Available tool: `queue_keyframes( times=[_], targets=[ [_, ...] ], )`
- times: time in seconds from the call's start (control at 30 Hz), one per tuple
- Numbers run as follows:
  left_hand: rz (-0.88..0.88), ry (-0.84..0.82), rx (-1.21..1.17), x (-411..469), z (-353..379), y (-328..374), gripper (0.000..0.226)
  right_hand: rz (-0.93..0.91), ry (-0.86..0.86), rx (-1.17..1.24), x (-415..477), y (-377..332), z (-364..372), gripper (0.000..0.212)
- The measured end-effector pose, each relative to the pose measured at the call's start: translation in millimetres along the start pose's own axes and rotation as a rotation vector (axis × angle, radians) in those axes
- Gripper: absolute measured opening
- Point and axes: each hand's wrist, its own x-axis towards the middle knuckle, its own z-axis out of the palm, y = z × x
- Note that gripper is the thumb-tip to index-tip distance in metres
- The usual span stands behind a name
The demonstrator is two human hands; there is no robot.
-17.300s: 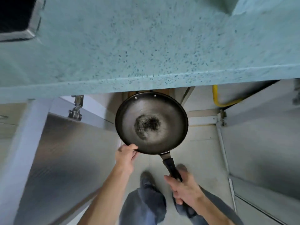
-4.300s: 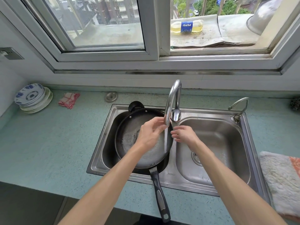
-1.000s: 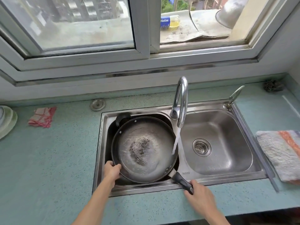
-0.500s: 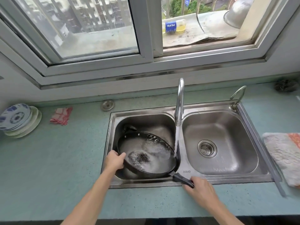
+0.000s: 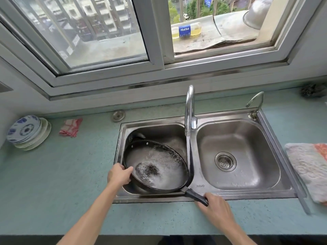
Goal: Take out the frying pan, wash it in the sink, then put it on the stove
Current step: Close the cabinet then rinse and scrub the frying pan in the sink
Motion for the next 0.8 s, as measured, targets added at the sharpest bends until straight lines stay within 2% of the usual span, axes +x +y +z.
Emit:
queue_keyframes(
  times=[0.3, 0.53, 0.6, 0.73, 0.8],
  targets=[
    [0.113, 0.068, 0.007, -27, -19, 34, 0.031, 0.011, 0.063, 0.142, -8, 3, 3, 0.028],
    [0.161, 0.139, 0.060, -43, -28, 49, 0.025, 0.067, 0.063, 0.174, -10, 1, -13, 0.038],
    [0.144, 0.162, 0.027, -43, -29, 48, 0.027, 0.110, -0.014, 0.200, -6, -2, -24, 0.034],
    [0.132, 0.152, -0.098, -38, -28, 38, 0.035, 0.097, -0.484, 0.398, 7, -15, -49, 0.020],
    [0.154, 0.133, -0.147, -35, -25, 33, 0.034, 0.063, -0.525, 0.394, 11, -19, -52, 0.025]
  ],
)
